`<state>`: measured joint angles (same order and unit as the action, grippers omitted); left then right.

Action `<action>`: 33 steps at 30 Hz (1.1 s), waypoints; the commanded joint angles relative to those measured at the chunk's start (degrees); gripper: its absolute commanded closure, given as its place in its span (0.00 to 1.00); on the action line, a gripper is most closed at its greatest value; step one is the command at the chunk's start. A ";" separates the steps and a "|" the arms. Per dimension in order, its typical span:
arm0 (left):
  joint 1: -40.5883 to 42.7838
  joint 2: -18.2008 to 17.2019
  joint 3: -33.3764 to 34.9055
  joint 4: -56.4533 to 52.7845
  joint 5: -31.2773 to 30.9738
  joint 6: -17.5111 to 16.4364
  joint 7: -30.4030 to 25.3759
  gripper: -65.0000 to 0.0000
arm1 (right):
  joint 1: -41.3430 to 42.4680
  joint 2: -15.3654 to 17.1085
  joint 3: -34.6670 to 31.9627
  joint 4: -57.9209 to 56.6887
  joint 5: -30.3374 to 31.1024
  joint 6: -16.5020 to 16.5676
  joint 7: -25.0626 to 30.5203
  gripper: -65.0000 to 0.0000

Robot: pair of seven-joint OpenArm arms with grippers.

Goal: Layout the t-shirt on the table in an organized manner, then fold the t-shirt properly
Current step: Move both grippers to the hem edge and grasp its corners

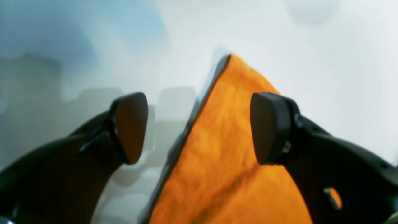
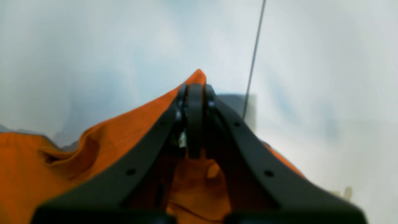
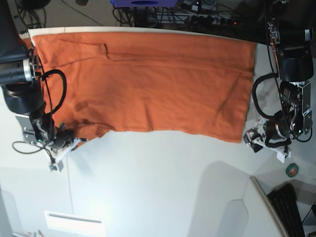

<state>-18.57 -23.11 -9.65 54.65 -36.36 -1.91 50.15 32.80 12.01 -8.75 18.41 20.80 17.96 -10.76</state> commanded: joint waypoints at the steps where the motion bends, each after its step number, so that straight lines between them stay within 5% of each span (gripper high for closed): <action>1: -2.84 -1.02 1.34 -1.25 -0.17 -0.33 -0.79 0.26 | 1.53 0.52 -0.08 0.79 0.08 0.20 -0.18 1.00; 10: -11.98 -0.67 17.17 -21.38 -0.26 -0.68 -13.71 0.26 | 1.53 0.69 0.09 0.97 0.08 0.20 -0.18 1.00; 33: -11.45 1.27 17.61 -18.57 -0.26 -0.77 -18.11 0.26 | 1.45 0.69 -0.17 0.97 0.08 0.37 -0.18 1.00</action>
<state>-28.27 -21.10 8.08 35.07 -36.34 -2.66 32.88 32.67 12.16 -8.91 18.74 20.80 17.98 -11.14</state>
